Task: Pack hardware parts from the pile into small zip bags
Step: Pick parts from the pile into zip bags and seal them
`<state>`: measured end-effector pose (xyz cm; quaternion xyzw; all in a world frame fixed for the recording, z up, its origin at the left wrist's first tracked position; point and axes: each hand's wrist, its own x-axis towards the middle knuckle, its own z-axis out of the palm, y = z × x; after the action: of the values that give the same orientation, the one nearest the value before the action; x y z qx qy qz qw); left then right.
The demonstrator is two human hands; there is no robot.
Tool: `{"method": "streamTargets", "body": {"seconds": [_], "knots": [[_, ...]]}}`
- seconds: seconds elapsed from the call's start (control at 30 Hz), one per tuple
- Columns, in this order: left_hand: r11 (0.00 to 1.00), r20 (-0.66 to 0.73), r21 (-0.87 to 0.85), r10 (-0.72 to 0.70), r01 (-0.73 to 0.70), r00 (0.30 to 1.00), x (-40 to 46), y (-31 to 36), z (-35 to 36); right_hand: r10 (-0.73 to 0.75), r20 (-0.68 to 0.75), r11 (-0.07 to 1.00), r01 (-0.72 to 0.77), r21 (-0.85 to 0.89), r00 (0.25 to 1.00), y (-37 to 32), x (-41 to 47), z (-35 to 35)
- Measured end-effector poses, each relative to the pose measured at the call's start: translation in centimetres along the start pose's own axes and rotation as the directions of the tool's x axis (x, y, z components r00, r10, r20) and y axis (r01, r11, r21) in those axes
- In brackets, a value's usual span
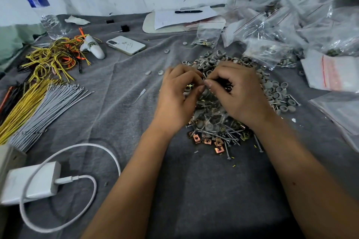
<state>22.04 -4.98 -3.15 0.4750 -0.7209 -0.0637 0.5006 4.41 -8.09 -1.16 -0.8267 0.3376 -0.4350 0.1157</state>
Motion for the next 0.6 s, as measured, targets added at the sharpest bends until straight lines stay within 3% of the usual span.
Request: {"method": "streamTargets", "body": {"seconds": [0.3,0.43,0.6], "knots": [[0.999,0.002,0.016,-0.048,0.048,0.999,-0.06,-0.25,0.02,0.066,-0.008,0.995,-0.065,0.072,0.998,0.0,-0.05,-0.11],[0.983,-0.083,-0.117,-0.149,0.139,0.985,0.0,-0.23,-0.09,0.129,0.121,0.991,-0.133,0.023,0.984,0.49,-0.19,0.26],[0.955,-0.068,-0.218,-0.221,0.202,0.973,0.0,0.02,-0.18,0.18,0.16,0.976,-0.196,0.091,0.971,0.59,-0.35,0.47]]}}
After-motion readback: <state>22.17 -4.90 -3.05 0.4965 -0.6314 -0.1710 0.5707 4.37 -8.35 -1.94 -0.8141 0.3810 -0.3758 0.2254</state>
